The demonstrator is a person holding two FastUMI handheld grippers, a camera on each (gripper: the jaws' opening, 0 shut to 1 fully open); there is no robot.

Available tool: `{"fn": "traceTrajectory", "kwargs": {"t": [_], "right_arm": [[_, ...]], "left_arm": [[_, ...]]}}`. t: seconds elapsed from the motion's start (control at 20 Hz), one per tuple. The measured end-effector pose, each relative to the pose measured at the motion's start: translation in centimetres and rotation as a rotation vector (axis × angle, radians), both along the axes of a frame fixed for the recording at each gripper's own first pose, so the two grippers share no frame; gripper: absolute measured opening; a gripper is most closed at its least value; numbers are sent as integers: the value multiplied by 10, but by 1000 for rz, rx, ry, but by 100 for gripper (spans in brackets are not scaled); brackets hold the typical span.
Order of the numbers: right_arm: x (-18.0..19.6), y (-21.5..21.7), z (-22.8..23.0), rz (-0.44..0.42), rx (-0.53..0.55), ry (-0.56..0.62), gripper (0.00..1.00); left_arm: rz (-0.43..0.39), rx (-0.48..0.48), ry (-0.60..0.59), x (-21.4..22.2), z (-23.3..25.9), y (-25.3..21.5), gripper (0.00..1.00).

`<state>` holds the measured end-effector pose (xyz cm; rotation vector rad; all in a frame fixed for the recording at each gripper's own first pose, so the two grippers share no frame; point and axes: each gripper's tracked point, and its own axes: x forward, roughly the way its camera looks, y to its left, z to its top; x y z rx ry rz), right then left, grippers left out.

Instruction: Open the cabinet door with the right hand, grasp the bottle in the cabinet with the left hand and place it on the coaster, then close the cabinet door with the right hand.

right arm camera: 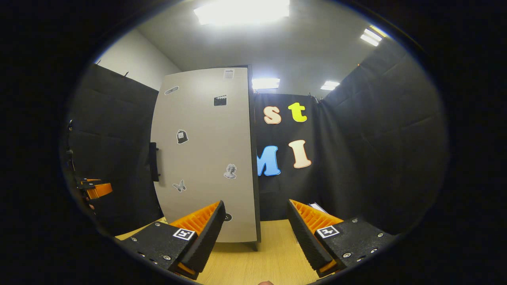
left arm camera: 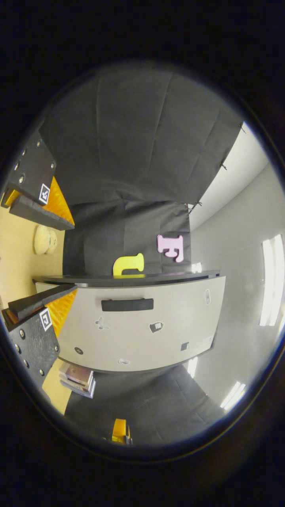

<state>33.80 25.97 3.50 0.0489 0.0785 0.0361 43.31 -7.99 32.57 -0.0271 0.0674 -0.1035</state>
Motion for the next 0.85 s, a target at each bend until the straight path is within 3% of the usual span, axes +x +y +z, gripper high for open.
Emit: {"fn": "traceTrajectory", "kwargs": {"t": [0.05,0.25,0.3,0.55,0.6,0.8,0.85], "right_arm": [[0,1,1,0,-4,-1,95],[-2,3,4,-9,-14,-6,95],[-2,2,5,-12,-11,-8,95],[-1,-1,2,-27,-8,-3,95],[0,-1,3,-28,-9,-4,95],[-2,-1,6,-31,-8,-15,95],[-1,-1,6,-31,-8,-15,95]], "left_arm": [[1,-1,0,1,0,1,74],[-1,-10,3,0,0,3,74],[-2,-9,4,2,-2,4,79],[-4,0,-5,3,2,8,79],[-2,1,-7,3,1,8,74],[-6,-1,-7,3,1,7,79],[-6,0,-5,3,1,8,74]]}}
